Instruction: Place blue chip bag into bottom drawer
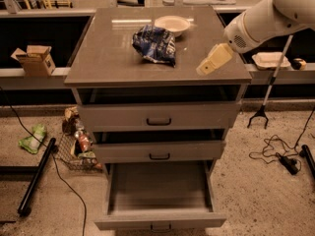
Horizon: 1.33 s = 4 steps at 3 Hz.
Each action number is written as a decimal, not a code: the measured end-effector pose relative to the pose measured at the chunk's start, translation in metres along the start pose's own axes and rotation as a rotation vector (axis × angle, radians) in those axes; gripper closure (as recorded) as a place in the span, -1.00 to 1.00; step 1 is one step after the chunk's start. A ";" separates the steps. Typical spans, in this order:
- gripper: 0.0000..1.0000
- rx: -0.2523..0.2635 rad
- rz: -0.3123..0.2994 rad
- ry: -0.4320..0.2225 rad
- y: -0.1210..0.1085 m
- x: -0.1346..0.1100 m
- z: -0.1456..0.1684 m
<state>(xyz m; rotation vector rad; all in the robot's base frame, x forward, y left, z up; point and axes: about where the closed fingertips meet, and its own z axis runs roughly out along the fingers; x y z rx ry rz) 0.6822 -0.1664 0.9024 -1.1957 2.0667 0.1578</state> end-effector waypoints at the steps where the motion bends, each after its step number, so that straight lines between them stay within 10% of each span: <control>1: -1.00 0.010 0.005 -0.011 -0.014 -0.007 0.020; 4: -1.00 0.075 0.088 -0.103 -0.050 -0.045 0.092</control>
Offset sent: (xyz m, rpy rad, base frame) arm 0.1063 0.0308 -0.0135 0.0115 -0.0950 -0.0446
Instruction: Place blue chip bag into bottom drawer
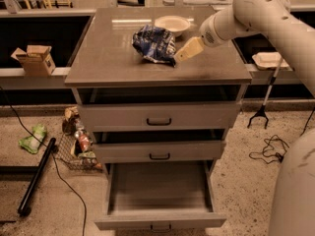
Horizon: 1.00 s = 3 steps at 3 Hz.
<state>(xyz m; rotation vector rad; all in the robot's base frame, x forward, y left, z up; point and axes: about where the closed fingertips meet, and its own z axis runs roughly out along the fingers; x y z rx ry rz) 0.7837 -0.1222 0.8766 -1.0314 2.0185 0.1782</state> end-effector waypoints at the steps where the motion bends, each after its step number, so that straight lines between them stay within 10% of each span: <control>1: -1.00 0.000 0.036 -0.040 0.003 -0.009 0.014; 3: -1.00 -0.025 0.037 -0.067 0.018 -0.028 0.036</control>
Offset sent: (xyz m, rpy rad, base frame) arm 0.0208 0.0503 -0.0036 0.0887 -0.0216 0.0030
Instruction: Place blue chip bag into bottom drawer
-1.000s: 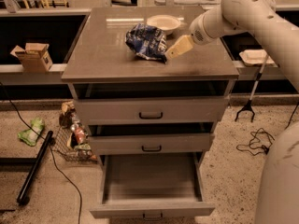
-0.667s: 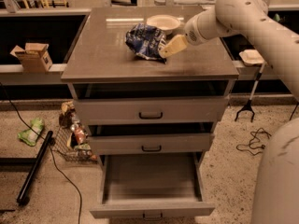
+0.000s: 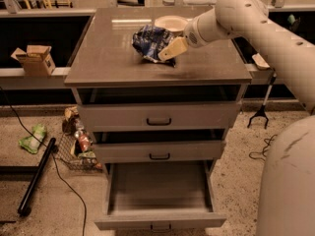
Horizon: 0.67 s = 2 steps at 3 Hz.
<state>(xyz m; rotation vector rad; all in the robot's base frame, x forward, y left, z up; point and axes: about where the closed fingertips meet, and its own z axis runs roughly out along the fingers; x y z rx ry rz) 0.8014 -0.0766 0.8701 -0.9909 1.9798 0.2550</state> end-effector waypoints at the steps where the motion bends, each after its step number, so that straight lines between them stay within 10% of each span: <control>1: -1.00 -0.026 0.003 -0.006 0.008 -0.004 0.013; 2: -1.00 -0.044 0.000 -0.003 0.013 -0.008 0.025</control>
Offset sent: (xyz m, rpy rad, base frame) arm 0.0127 0.0351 -0.0112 0.0162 0.0257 0.0465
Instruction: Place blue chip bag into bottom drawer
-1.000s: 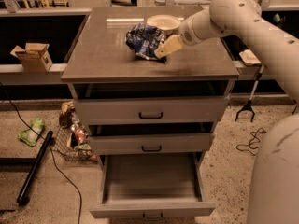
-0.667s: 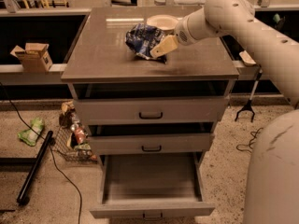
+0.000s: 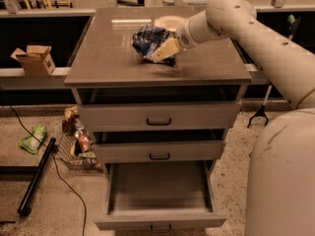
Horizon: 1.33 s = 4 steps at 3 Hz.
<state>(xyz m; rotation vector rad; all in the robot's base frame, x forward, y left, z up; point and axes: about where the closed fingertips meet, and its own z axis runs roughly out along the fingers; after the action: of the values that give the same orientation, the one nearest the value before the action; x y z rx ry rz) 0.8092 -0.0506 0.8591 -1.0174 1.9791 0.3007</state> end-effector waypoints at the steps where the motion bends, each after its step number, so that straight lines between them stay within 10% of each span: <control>1: -1.00 -0.017 0.002 0.000 0.004 -0.002 0.007; 4: 0.29 -0.063 -0.011 0.002 0.017 -0.012 0.021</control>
Offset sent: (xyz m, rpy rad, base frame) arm 0.0073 0.0175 -0.0022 0.0124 0.0199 0.0413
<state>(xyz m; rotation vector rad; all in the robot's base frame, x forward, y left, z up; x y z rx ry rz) 0.8127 -0.0216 0.8535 -1.0686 1.9761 0.3580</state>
